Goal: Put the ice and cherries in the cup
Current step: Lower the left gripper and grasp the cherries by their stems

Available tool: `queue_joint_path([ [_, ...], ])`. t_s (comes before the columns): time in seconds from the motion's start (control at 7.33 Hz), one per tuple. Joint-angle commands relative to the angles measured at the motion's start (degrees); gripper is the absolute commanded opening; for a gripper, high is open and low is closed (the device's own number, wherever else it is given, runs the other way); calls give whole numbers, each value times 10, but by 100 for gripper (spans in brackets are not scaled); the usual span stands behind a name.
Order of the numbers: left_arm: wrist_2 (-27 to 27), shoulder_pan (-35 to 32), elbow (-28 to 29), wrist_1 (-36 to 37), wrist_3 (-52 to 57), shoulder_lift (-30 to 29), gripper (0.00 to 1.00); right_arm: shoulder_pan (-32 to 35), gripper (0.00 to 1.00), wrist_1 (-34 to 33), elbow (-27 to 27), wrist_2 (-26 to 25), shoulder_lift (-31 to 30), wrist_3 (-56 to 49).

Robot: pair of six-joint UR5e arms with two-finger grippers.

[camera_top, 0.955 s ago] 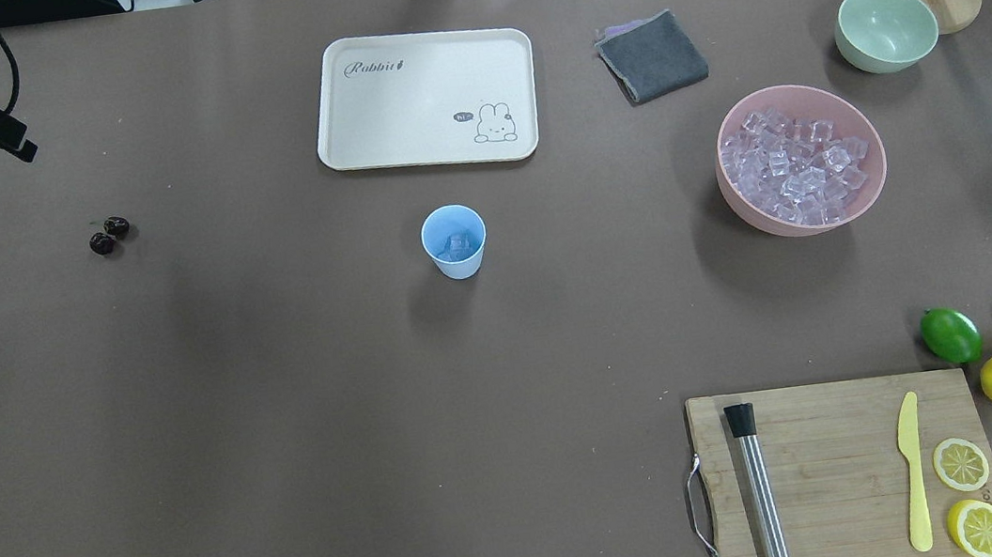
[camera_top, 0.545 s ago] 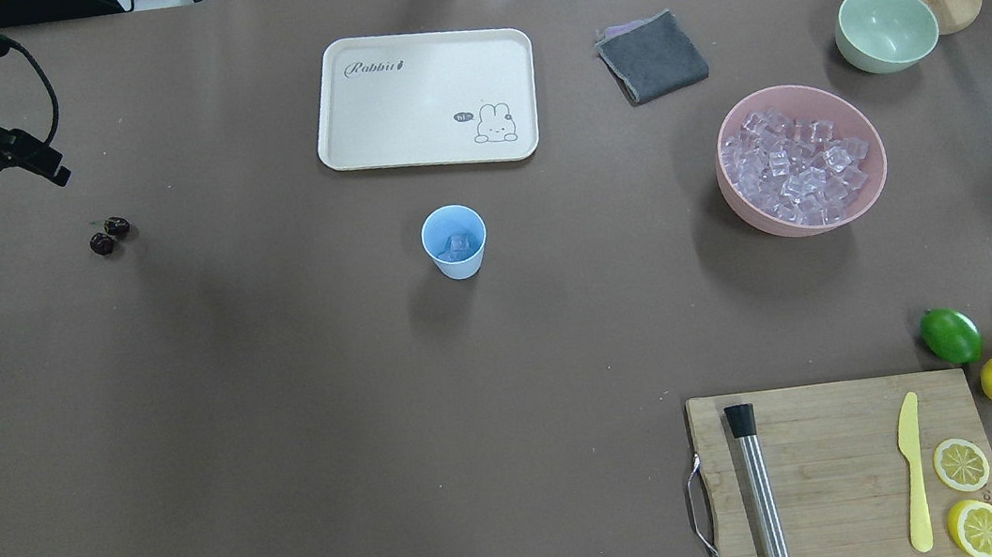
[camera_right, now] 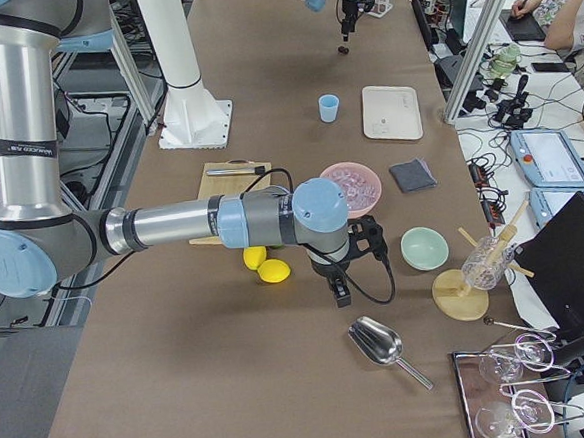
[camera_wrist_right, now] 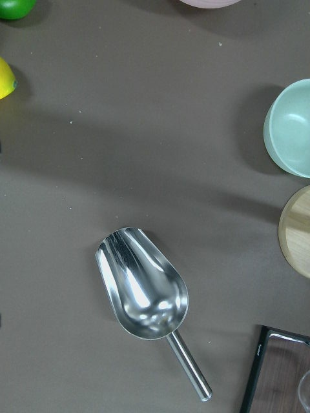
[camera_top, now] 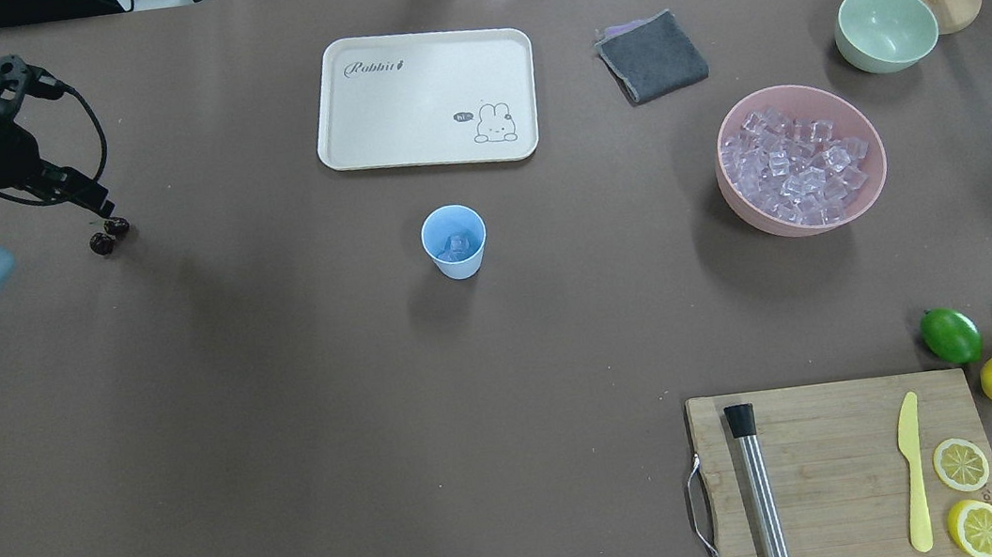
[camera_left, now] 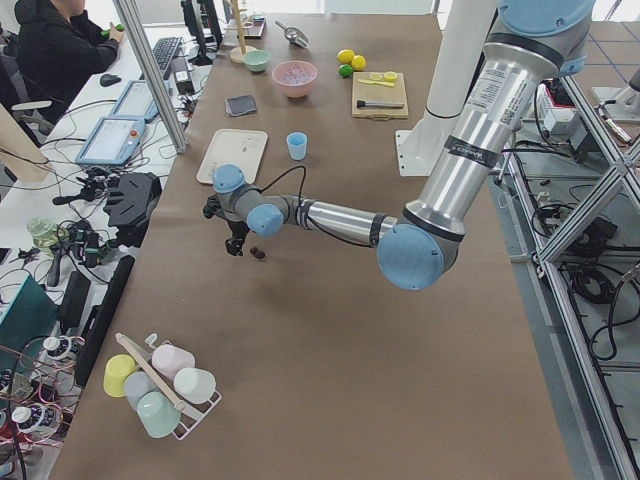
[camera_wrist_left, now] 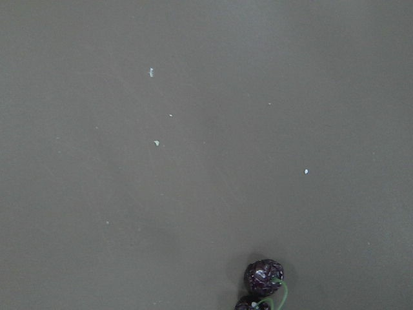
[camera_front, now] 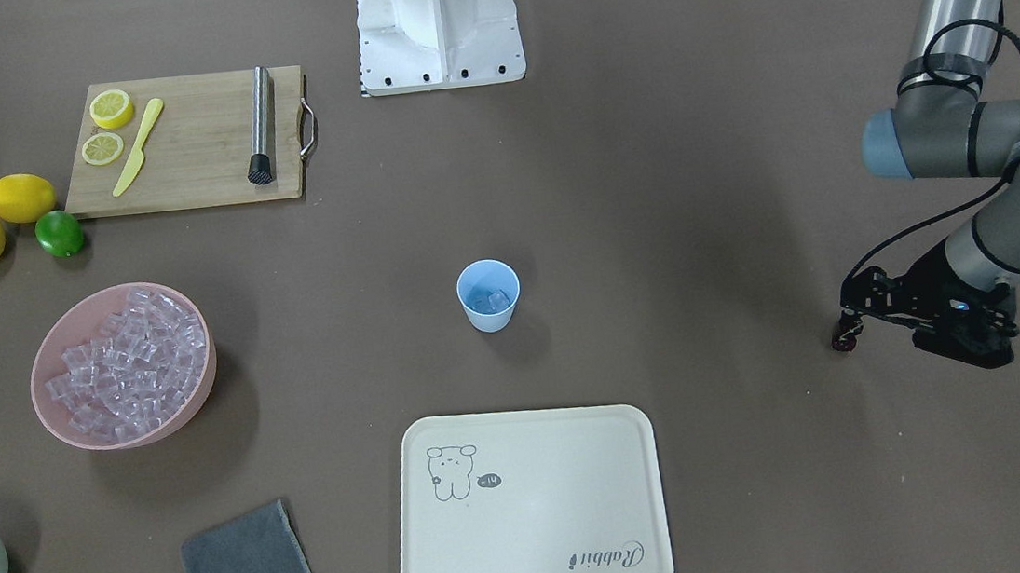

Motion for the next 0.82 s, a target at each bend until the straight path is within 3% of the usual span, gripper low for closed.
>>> queue_joint_path([
  [0.0,37,27,1,-23,-23,2,97,0,86,1,3,-2,-6,0],
  [0.14,39,27,3,-23,-23,2,88,0,86,1,3,-1,-12,0],
  [0.68,41,29,16,-23,-23,2,83,0,86,2,3,0,-12,1],
])
